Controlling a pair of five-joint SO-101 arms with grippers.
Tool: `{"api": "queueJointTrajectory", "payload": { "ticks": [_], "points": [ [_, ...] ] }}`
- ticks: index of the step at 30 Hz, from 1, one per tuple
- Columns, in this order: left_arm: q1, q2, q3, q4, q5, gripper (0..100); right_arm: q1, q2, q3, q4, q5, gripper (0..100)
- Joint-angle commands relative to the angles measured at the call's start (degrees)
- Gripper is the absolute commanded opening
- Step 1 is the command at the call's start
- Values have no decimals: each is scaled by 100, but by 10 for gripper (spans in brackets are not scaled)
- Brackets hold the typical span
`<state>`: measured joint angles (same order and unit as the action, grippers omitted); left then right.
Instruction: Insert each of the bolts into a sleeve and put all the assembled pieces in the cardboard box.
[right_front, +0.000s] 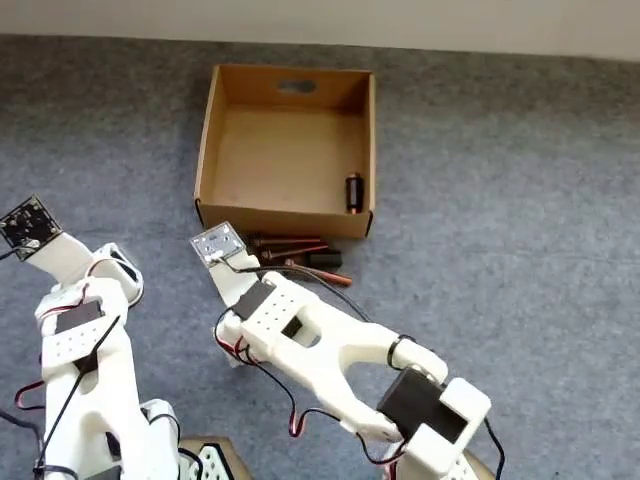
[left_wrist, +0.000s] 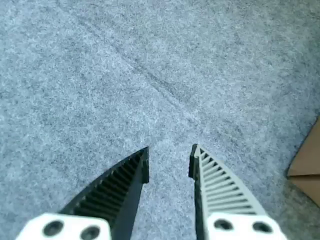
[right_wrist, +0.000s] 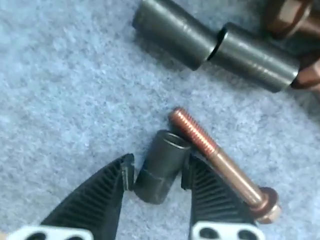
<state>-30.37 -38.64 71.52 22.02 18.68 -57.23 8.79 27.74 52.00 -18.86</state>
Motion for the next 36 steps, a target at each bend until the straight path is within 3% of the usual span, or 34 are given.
{"api": "queueJointTrajectory", "payload": {
  "ticks": [1,4,9,14,21,26,32,36],
  "points": [
    [-22,-4,-154,-105,9,157,92,-57,-268,488,0,125],
    [-22,-4,-145,-105,9,157,312,-374,-268,576,316,0],
    [-22,-4,-145,-105,9,157,945,-1842,-127,1182,949,6],
    [-22,-4,-145,-105,9,157,2325,-3327,259,1684,958,6],
    [-13,-4,-145,-105,9,157,4136,-3187,1376,1534,1811,6],
    [-13,-4,-145,-105,9,157,4629,-3064,2000,1235,2303,6],
    [-13,-4,-136,-105,9,157,4655,-3020,2598,804,2743,12],
    [-13,-4,-136,-105,9,157,4655,-3011,2695,831,2769,113]
  ]
}}
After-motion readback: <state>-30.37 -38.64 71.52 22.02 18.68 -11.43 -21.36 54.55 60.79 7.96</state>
